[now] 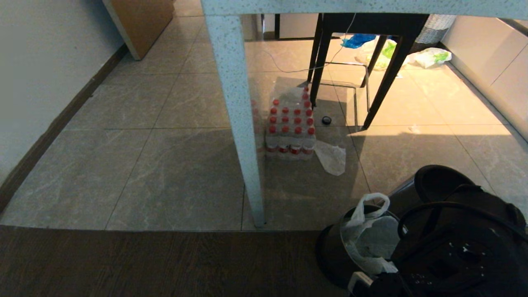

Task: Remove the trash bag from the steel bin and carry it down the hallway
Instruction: Pick up the trash bag

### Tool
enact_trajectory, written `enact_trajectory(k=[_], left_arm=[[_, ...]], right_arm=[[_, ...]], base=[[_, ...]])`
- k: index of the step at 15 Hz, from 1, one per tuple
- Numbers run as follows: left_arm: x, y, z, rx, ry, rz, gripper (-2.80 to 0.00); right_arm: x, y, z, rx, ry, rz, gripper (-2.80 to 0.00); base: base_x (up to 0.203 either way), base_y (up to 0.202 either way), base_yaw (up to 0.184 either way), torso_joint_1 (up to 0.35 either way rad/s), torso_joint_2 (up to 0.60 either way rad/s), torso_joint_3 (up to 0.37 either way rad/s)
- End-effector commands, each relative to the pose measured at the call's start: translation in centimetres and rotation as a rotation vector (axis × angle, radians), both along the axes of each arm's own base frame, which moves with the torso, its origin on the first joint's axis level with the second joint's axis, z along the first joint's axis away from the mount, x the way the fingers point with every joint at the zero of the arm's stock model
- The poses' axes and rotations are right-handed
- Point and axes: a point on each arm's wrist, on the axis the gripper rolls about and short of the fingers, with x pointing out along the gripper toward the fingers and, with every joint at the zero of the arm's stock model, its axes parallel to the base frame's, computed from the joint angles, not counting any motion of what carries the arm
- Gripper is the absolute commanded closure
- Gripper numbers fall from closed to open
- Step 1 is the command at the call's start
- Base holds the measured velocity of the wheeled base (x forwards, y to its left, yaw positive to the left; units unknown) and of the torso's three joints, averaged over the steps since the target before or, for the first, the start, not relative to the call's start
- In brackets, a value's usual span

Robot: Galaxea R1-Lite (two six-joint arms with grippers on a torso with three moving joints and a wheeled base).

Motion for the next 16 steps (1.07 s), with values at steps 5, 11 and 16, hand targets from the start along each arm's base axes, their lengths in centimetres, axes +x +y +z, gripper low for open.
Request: enact_trajectory(k=[5,11,16], left_arm=[[0.0,0.0,0.0,-0.001,-0.001,0.000,0.00],[0.0,0.0,0.0,-0.001,0.000,0.000,0.00],[0.0,0.0,0.0,-0.001,-0.002,-0.002,0.00]], right_arm=[[0.2,-0.7,0.0,-0.039,-0.023,-0.063,-2.80],[1.5,-1.6,-0.6,-0.050,-0.039,-0.149,-2.80],[1.9,-1.5,-1.5,-0.055,-0.030,-0.159,-2.80]], base=[[0.000,0.000,0.000,0.000,0.00,0.000],[0.000,0.000,0.000,0.000,0.00,0.000],[0.000,0.000,0.000,0.000,0.00,0.000]])
